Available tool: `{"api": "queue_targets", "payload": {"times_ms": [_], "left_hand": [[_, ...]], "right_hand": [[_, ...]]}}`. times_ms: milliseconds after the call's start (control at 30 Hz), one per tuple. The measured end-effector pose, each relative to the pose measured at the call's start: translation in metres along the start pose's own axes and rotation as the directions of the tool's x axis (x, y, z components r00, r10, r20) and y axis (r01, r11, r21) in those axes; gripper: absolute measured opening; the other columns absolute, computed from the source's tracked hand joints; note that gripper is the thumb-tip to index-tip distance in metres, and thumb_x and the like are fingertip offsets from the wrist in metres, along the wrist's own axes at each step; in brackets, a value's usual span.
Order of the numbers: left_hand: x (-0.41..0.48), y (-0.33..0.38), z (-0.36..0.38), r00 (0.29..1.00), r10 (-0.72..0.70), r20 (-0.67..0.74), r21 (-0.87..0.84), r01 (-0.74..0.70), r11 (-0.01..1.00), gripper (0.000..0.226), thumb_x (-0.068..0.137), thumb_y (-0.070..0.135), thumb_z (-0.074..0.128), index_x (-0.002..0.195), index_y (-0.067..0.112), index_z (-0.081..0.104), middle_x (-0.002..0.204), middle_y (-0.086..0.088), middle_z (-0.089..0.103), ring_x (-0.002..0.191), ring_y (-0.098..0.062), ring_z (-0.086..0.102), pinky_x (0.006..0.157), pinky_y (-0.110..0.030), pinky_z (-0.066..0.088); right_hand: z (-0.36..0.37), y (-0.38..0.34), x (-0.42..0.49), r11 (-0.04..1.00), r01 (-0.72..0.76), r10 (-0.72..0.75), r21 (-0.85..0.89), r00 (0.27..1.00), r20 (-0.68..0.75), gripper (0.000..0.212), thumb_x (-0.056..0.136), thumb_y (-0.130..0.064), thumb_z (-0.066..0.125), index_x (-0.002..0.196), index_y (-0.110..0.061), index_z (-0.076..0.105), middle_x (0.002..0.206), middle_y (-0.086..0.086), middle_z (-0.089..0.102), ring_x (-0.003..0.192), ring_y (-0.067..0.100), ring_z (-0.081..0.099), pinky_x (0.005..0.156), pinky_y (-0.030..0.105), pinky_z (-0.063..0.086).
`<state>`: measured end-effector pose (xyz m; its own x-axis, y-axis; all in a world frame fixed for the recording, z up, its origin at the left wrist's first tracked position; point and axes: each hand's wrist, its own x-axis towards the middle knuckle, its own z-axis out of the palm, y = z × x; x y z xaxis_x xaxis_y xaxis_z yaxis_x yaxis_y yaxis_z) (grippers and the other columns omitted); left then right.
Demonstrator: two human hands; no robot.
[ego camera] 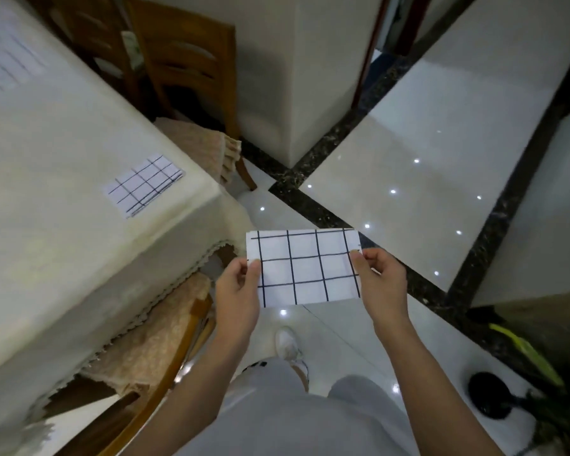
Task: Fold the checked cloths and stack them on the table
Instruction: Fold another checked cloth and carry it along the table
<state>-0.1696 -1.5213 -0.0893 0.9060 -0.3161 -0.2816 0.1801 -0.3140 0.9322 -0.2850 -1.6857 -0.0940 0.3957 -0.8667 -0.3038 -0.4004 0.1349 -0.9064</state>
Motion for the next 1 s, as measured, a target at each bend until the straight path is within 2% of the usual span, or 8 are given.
{"api": "queue_targets", "payload": {"times_ms": [100, 233, 333, 433, 533, 600, 767, 1000], "left_hand": [[0.023, 0.012, -0.005, 0.995, -0.026, -0.093, -0.048, 0.021, 0.999, 0.024, 0.101, 0.030, 0.054, 0.083, 0.021, 0.066, 0.085, -0.013, 0.067, 0.084, -0.040, 0.063, 0.072, -0.062, 0.054], [0.050, 0.019, -0.019, 0.978, -0.130, -0.161, -0.161, 0.104, 0.981, 0.022, 0.101, 0.036, 0.054, 0.086, 0.026, 0.067, 0.086, -0.009, 0.069, 0.084, -0.047, 0.065, 0.051, -0.070, 0.050], [0.067, 0.022, -0.031, 0.953, -0.194, -0.232, -0.250, 0.135, 0.959, 0.020, 0.102, 0.035, 0.055, 0.089, 0.026, 0.068, 0.089, -0.010, 0.070, 0.083, -0.053, 0.063, 0.042, -0.072, 0.045], [0.088, 0.027, -0.041, 0.937, -0.211, -0.277, -0.279, 0.132, 0.951, 0.021, 0.101, 0.037, 0.054, 0.096, 0.023, 0.069, 0.092, -0.007, 0.073, 0.083, -0.044, 0.069, 0.051, -0.066, 0.054], [0.115, 0.030, -0.051, 0.912, -0.182, -0.369, -0.179, 0.123, 0.976, 0.023, 0.103, 0.030, 0.051, 0.097, 0.018, 0.070, 0.089, 0.003, 0.074, 0.085, -0.013, 0.070, 0.070, -0.032, 0.057], [0.134, 0.034, -0.056, 0.891, -0.181, -0.416, -0.166, 0.121, 0.979, 0.024, 0.103, 0.027, 0.050, 0.093, 0.016, 0.069, 0.085, 0.003, 0.071, 0.080, -0.006, 0.065, 0.068, -0.018, 0.049], [0.175, 0.030, -0.070, 0.825, -0.251, -0.507, -0.207, 0.166, 0.964, 0.025, 0.104, 0.027, 0.050, 0.090, 0.014, 0.066, 0.087, -0.006, 0.068, 0.078, -0.013, 0.061, 0.071, -0.028, 0.046], [0.220, 0.014, -0.097, 0.731, -0.311, -0.607, -0.266, 0.182, 0.947, 0.024, 0.103, 0.025, 0.052, 0.090, 0.014, 0.070, 0.084, 0.003, 0.070, 0.077, -0.010, 0.064, 0.065, -0.023, 0.050]], "right_hand": [[0.025, -0.024, 0.027, 0.998, 0.057, -0.058, 0.006, 0.996, 0.072, 0.010, 0.096, -0.025, 0.065, 0.088, -0.019, 0.067, 0.083, 0.007, 0.066, 0.070, 0.008, 0.056, 0.063, 0.013, 0.048], [0.061, -0.052, 0.057, 0.994, 0.105, -0.099, -0.019, 0.977, 0.187, 0.010, 0.096, -0.024, 0.064, 0.090, -0.017, 0.067, 0.084, 0.008, 0.069, 0.073, 0.014, 0.064, 0.062, 0.015, 0.051], [0.091, -0.069, 0.074, 0.989, 0.140, -0.125, -0.038, 0.956, 0.266, 0.010, 0.096, -0.023, 0.064, 0.093, -0.014, 0.067, 0.083, 0.002, 0.069, 0.070, 0.000, 0.065, 0.058, 0.010, 0.048], [0.126, -0.083, 0.093, 0.983, 0.175, -0.142, -0.065, 0.927, 0.348, 0.009, 0.097, -0.023, 0.063, 0.092, -0.016, 0.066, 0.083, 0.002, 0.069, 0.072, 0.002, 0.066, 0.057, 0.011, 0.050], [0.162, -0.094, 0.114, 0.979, 0.180, -0.125, -0.090, 0.893, 0.433, 0.009, 0.096, -0.025, 0.064, 0.091, -0.018, 0.066, 0.085, 0.005, 0.070, 0.075, 0.014, 0.067, 0.061, 0.017, 0.055], [0.185, -0.102, 0.130, 0.976, 0.196, -0.126, -0.095, 0.864, 0.487, 0.009, 0.096, -0.024, 0.064, 0.090, -0.018, 0.066, 0.082, 0.003, 0.069, 0.071, 0.006, 0.065, 0.060, 0.016, 0.053], [0.238, -0.118, 0.162, 0.959, 0.253, -0.121, -0.130, 0.777, 0.618, 0.009, 0.096, -0.024, 0.064, 0.089, -0.020, 0.065, 0.078, -0.001, 0.065, 0.063, -0.005, 0.058, 0.056, 0.010, 0.047], [0.308, -0.125, 0.183, 0.933, 0.327, -0.127, -0.151, 0.691, 0.712, 0.014, 0.097, -0.024, 0.064, 0.084, -0.020, 0.064, 0.065, -0.006, 0.058, 0.055, -0.003, 0.050, 0.054, 0.014, 0.043]]}}
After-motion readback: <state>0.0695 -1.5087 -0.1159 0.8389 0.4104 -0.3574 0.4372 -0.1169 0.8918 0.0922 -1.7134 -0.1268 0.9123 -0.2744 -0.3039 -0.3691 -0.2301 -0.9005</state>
